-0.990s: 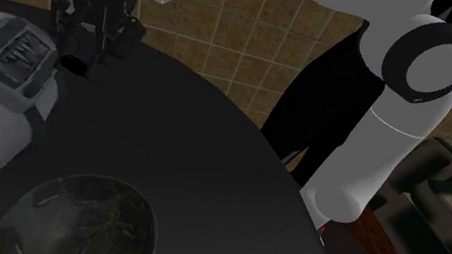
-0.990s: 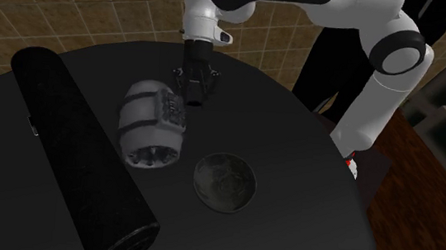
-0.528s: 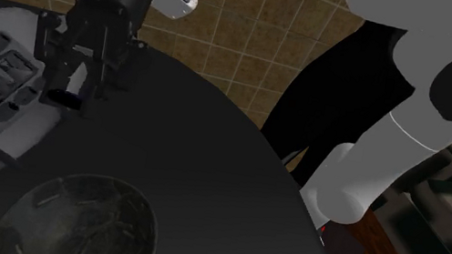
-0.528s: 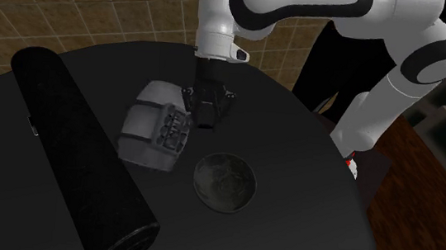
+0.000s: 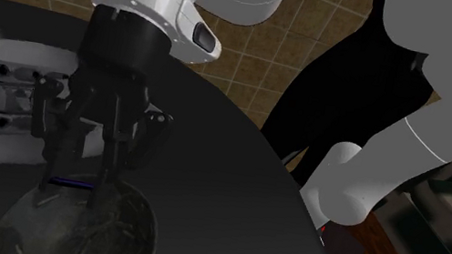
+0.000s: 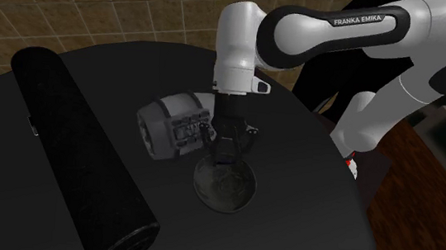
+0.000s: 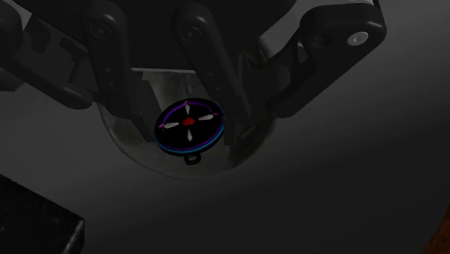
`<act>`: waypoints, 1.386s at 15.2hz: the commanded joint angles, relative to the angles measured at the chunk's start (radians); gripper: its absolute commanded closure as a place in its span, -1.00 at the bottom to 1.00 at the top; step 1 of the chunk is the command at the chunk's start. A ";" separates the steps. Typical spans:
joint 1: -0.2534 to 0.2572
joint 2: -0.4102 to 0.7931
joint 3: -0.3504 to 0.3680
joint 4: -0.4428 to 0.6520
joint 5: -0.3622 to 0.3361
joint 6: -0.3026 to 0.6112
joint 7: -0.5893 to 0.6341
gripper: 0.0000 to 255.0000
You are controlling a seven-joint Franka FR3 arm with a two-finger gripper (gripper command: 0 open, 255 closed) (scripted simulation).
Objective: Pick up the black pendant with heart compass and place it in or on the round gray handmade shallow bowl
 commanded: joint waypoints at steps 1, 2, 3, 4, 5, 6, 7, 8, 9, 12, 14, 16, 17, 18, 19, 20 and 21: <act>0.007 -0.011 0.008 -0.029 0.011 0.022 -0.006 1.00; 0.008 -0.010 0.010 -0.041 0.014 0.031 -0.014 1.00; 0.009 -0.009 0.012 -0.052 0.017 0.041 -0.022 1.00; 0.010 -0.008 0.014 -0.063 0.019 0.050 -0.030 1.00; 0.010 -0.007 0.016 -0.074 0.022 0.059 -0.038 1.00; 0.011 -0.005 0.018 -0.085 0.024 0.069 -0.047 1.00; 0.012 -0.003 0.020 -0.095 0.027 0.078 -0.055 1.00; 0.013 -0.001 0.022 -0.105 0.030 0.088 -0.063 1.00; 0.014 0.001 0.024 -0.116 0.032 0.098 -0.071 1.00; 0.015 0.007 0.030 -0.140 0.039 0.121 -0.091 1.00; 0.014 0.007 0.031 -0.140 0.039 0.121 -0.091 1.00; 0.014 0.007 0.032 -0.140 0.039 0.121 -0.091 1.00; 0.013 0.007 0.032 -0.140 0.039 0.121 -0.091 1.00; 0.013 0.007 0.032 -0.140 0.039 0.121 -0.091 1.00; 0.013 0.007 0.033 -0.139 0.039 0.121 -0.091 1.00; 0.014 0.005 0.034 -0.142 0.041 0.123 -0.090 -1.00; 0.014 0.014 0.038 -0.135 0.038 0.128 -0.087 -1.00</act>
